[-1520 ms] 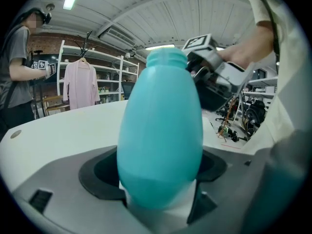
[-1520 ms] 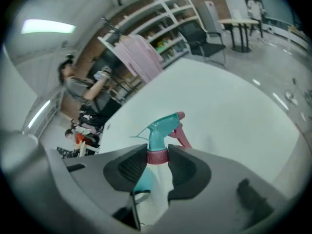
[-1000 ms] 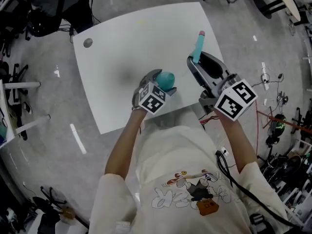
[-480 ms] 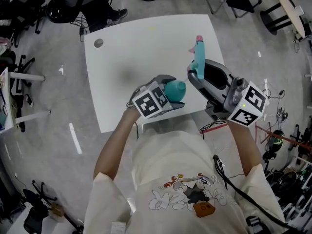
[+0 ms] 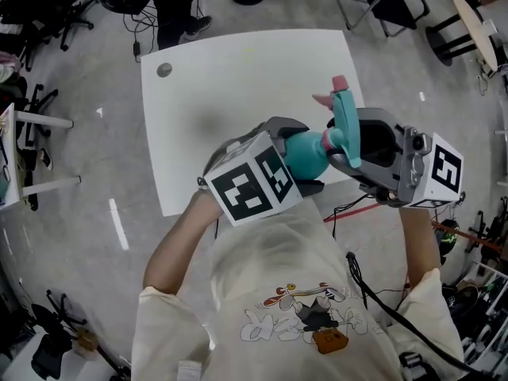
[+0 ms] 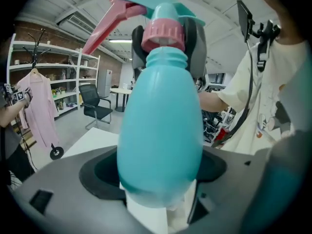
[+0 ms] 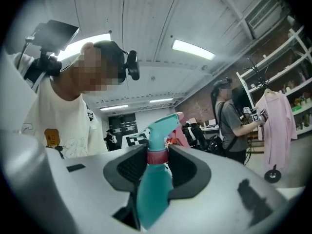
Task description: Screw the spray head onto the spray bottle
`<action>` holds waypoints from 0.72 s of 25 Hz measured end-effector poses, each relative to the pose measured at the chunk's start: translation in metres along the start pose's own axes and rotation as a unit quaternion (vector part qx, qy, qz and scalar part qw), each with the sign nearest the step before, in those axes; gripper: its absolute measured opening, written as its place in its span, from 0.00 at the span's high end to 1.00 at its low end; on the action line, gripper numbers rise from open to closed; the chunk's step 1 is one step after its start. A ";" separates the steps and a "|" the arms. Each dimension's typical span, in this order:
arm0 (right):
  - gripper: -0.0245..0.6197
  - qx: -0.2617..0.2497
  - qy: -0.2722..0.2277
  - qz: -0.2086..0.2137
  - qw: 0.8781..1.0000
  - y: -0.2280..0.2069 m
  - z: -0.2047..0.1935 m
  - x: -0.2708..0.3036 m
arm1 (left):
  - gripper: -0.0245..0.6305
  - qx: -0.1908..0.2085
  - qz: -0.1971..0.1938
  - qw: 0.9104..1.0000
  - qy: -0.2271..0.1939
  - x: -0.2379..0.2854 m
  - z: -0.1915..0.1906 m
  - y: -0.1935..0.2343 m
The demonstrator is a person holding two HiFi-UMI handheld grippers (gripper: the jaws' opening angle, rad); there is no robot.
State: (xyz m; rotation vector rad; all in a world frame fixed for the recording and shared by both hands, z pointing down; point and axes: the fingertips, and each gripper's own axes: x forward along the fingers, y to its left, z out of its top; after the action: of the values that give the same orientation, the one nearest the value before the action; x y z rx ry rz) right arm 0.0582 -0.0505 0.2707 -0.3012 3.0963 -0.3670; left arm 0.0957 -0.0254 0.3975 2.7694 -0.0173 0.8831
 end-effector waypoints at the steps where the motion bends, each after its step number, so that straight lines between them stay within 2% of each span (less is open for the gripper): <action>1: 0.75 -0.002 -0.002 0.007 1.000 0.002 0.002 0.001 | 0.34 0.003 0.001 1.000 -0.002 -0.003 0.004 -0.002; 11: 0.75 -0.016 0.009 0.052 0.998 0.011 0.014 0.010 | 0.34 0.014 -0.018 1.000 -0.018 -0.014 0.022 -0.004; 18: 0.75 -0.035 0.028 0.054 0.998 0.012 0.010 0.013 | 0.34 0.014 0.010 0.999 -0.027 -0.016 0.021 0.000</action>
State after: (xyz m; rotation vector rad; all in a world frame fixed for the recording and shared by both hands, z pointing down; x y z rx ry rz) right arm 0.0436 -0.0441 0.2584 -0.1243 3.1672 -0.2686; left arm 0.0939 -0.0314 0.3719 2.8235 -0.0425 0.8198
